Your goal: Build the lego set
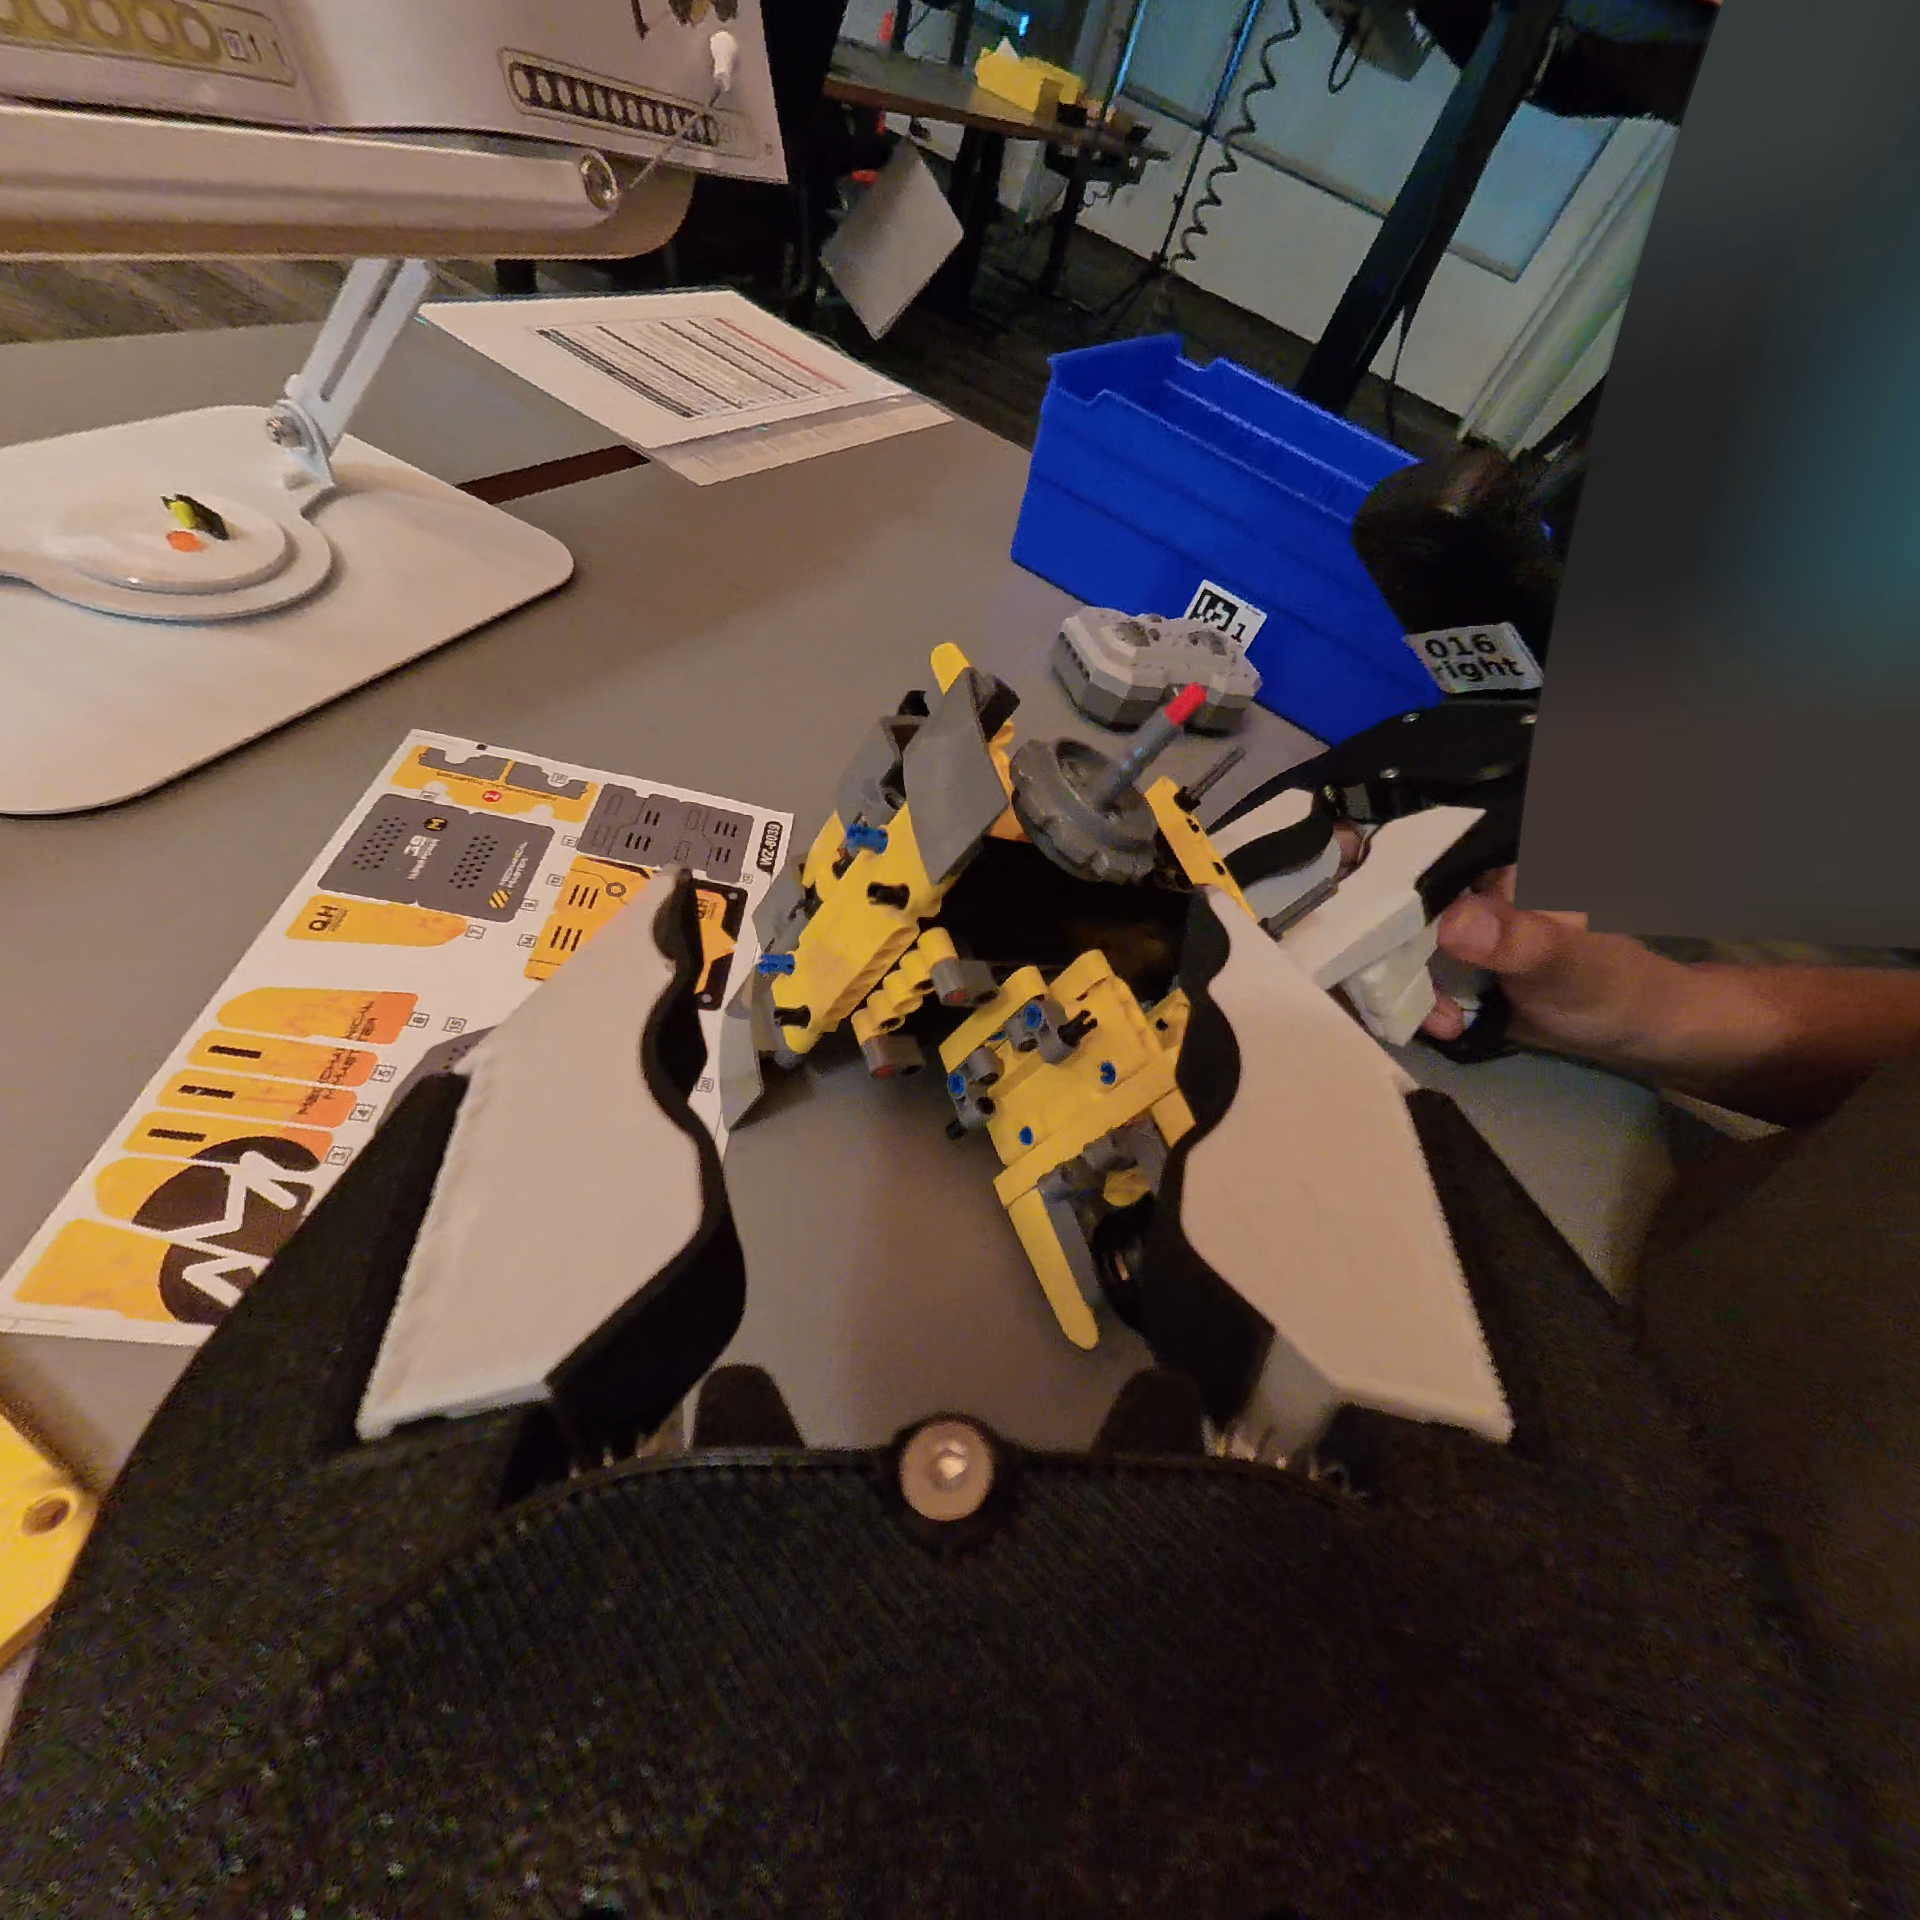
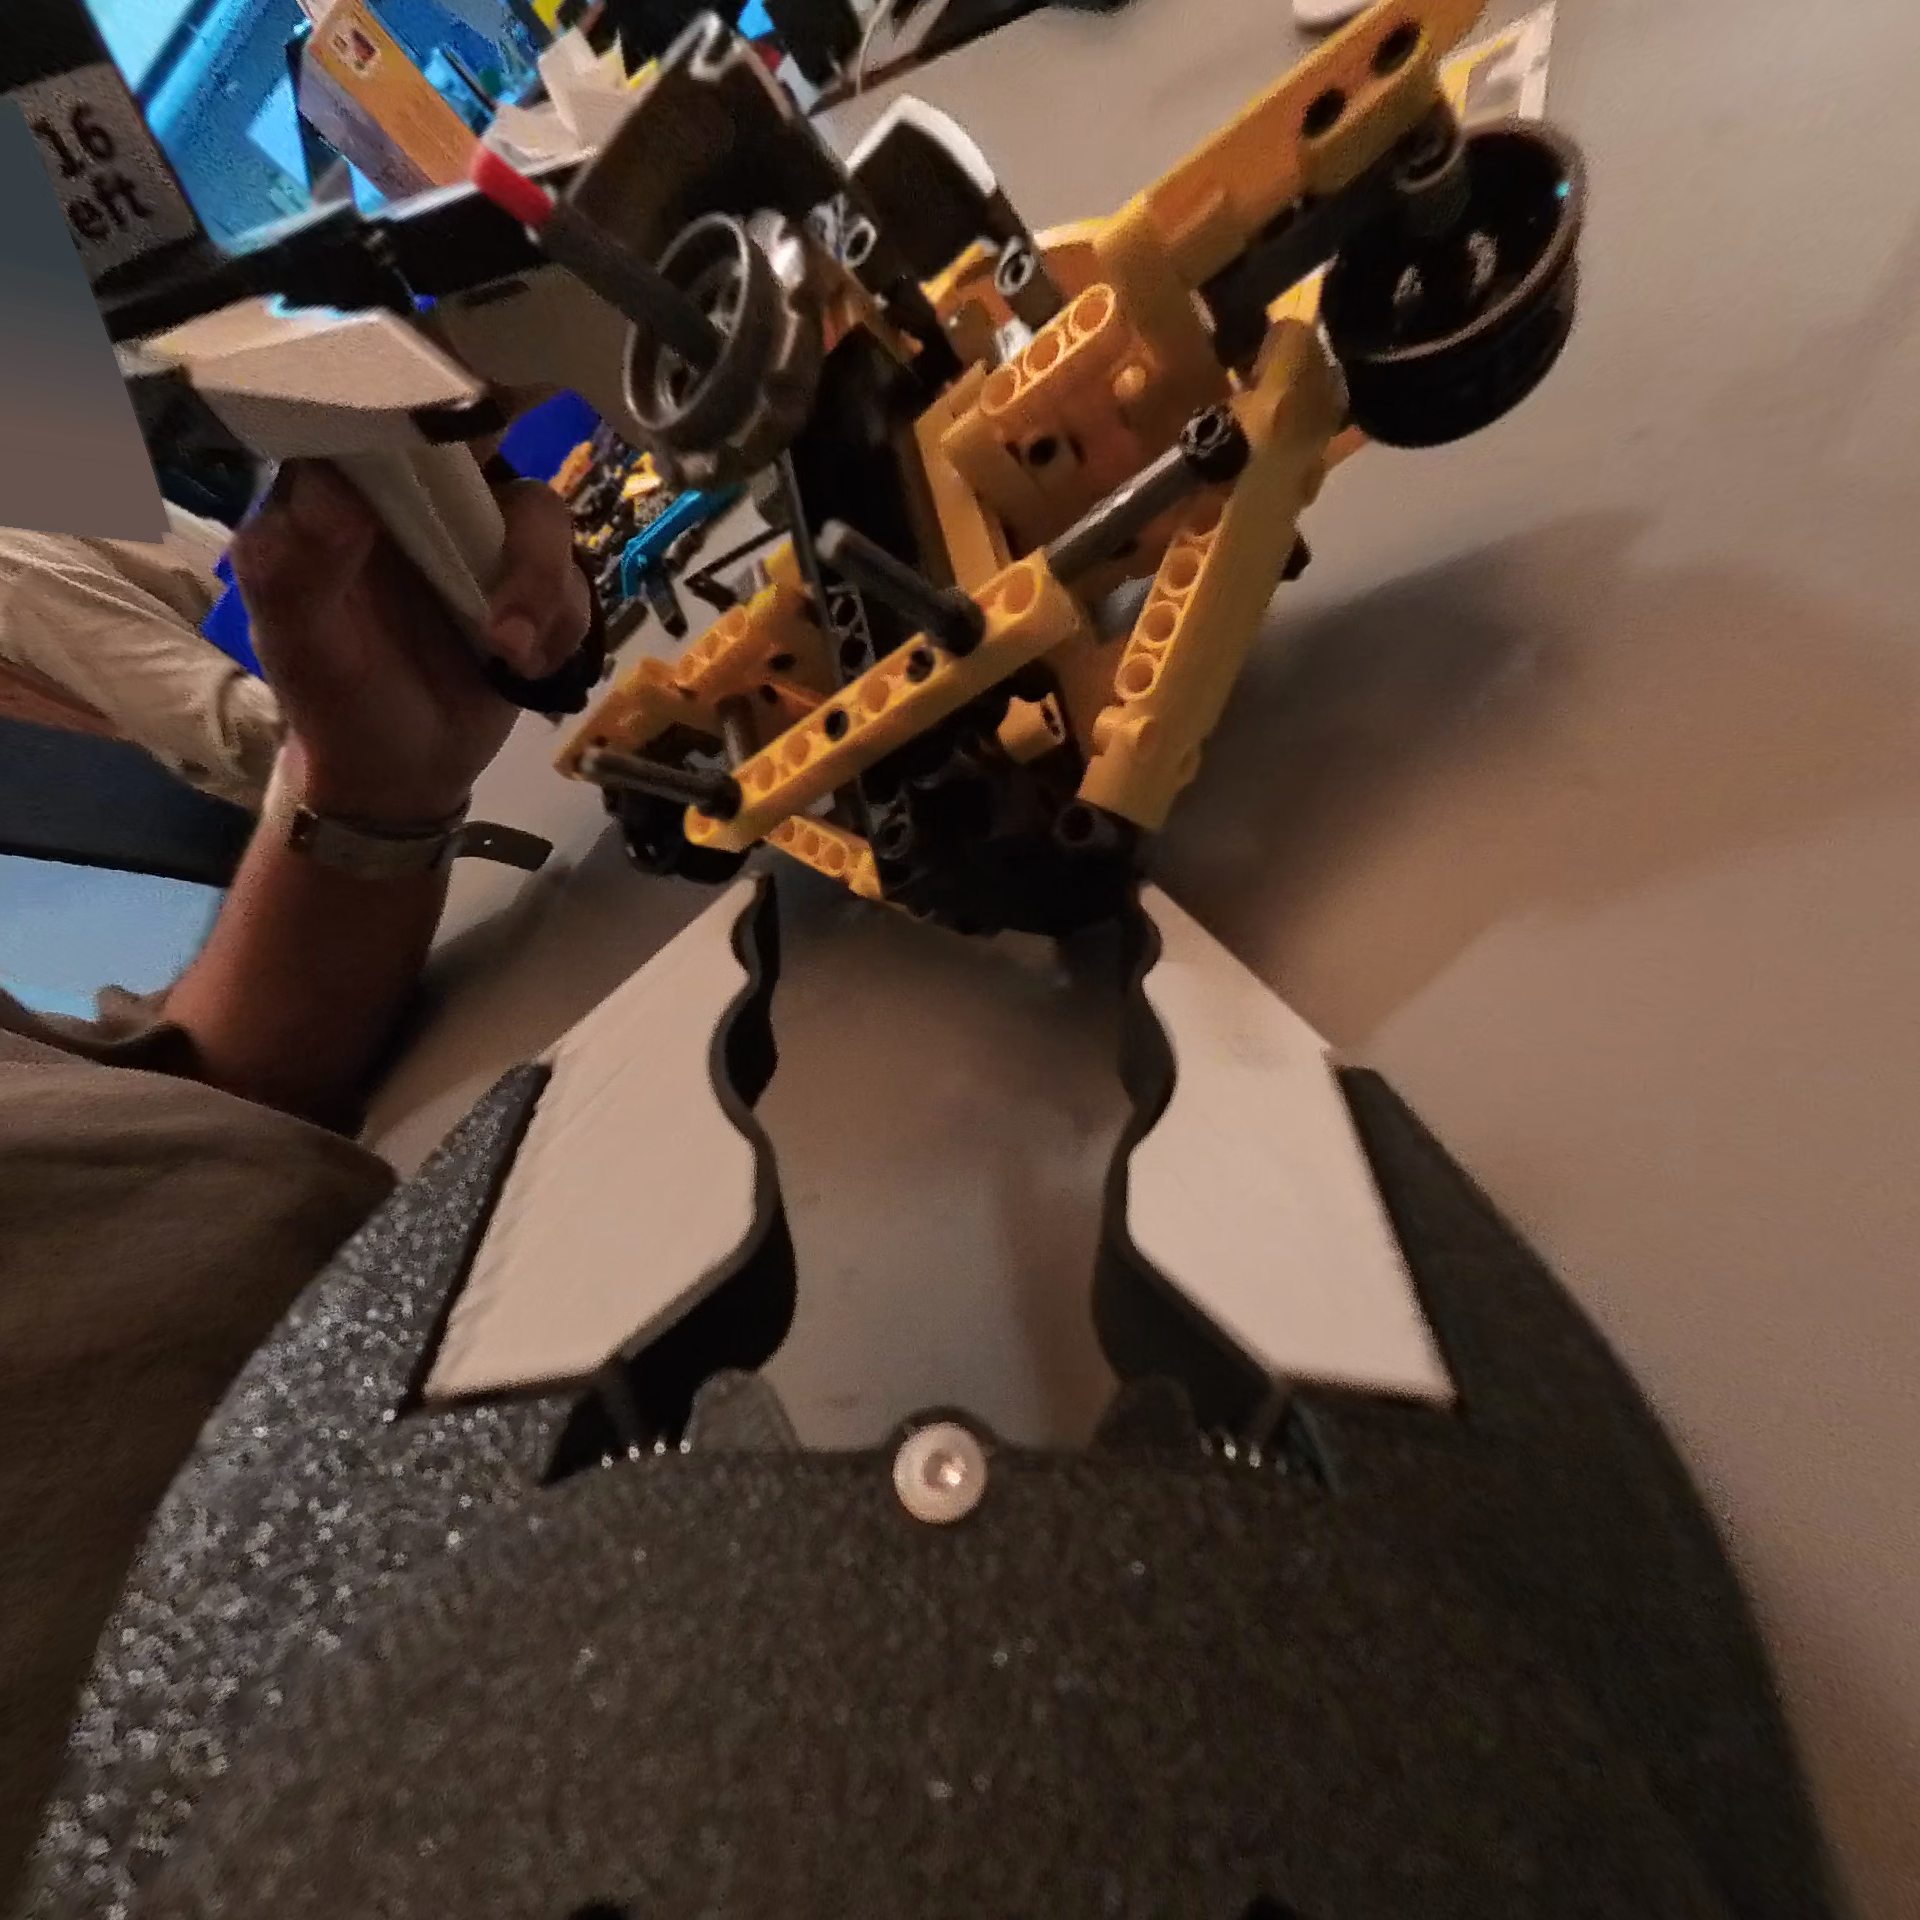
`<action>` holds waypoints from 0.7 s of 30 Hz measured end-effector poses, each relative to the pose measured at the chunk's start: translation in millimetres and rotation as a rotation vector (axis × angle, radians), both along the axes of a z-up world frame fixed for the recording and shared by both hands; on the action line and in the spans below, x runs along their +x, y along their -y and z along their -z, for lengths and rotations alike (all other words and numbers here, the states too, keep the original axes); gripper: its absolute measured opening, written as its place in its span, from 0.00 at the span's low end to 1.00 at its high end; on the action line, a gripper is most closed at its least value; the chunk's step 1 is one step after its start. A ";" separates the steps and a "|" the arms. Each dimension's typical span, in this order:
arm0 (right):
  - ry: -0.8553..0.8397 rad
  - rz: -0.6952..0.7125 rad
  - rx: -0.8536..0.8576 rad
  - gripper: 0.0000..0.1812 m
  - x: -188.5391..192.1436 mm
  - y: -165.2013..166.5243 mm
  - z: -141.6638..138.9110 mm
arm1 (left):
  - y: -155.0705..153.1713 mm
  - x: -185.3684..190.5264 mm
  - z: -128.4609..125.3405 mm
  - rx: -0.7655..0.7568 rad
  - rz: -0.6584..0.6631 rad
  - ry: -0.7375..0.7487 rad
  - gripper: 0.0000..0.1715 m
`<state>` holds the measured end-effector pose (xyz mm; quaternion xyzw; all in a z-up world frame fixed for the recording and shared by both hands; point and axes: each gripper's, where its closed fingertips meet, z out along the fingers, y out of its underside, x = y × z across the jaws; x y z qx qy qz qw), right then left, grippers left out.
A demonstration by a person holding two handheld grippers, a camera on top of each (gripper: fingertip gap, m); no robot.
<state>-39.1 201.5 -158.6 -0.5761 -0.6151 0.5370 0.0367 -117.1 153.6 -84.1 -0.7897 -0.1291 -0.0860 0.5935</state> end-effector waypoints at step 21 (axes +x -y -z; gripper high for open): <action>-0.007 -0.026 -0.092 0.37 0.2 1.8 -6.2 | 1.0 -2.2 -1.7 0.122 0.046 0.194 0.51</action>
